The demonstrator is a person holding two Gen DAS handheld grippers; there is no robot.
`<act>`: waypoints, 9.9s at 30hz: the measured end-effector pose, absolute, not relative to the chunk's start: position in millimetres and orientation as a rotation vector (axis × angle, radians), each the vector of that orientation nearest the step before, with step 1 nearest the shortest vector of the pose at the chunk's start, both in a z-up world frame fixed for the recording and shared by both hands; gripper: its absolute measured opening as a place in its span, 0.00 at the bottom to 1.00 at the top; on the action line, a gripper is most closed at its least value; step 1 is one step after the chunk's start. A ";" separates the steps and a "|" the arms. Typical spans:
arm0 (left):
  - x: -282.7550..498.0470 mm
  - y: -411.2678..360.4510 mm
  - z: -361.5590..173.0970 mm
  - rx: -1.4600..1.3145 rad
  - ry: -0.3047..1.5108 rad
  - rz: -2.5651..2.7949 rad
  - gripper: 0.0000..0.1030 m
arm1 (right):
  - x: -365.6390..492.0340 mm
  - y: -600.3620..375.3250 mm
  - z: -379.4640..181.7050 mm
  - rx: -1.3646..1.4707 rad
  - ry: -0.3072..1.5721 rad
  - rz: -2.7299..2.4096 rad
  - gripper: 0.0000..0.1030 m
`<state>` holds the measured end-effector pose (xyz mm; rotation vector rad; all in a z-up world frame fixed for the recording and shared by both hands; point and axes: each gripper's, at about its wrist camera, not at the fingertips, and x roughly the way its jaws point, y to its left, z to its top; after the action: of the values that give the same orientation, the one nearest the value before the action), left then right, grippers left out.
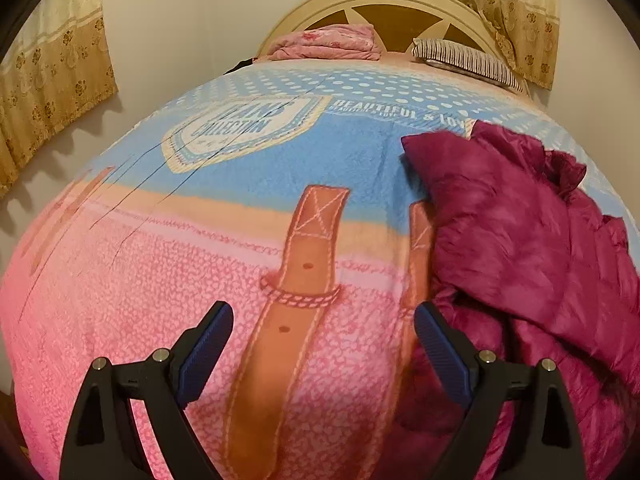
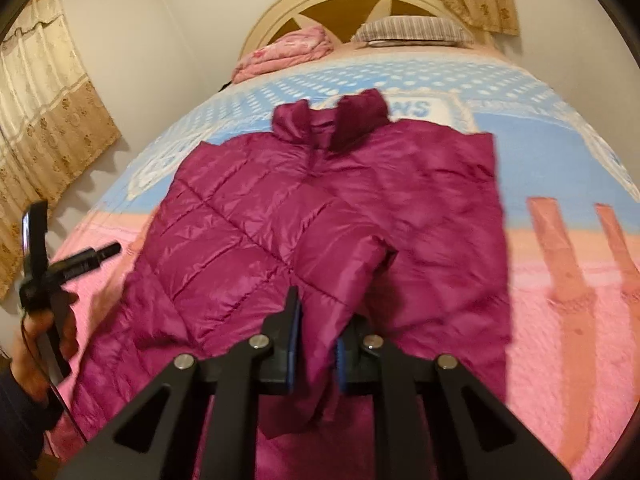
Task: Fold large clothes
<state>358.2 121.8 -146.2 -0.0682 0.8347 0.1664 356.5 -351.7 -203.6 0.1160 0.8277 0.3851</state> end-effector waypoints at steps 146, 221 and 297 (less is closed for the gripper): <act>573.6 -26.1 -158.0 0.080 0.966 -0.168 0.16 | 598.4 -363.2 -216.9 -0.161 0.956 0.207 0.07; 608.8 -43.2 -202.1 0.016 0.924 0.063 0.99 | 610.6 -333.6 -249.7 -0.085 0.870 0.143 0.61; 147.4 76.2 -191.7 0.001 0.873 -0.171 0.26 | 150.5 -435.7 -242.6 0.294 0.889 0.177 0.10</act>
<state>147.4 76.2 -191.7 0.0010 0.8725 -0.1709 150.5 -435.7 -242.6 0.2943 0.8890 0.1771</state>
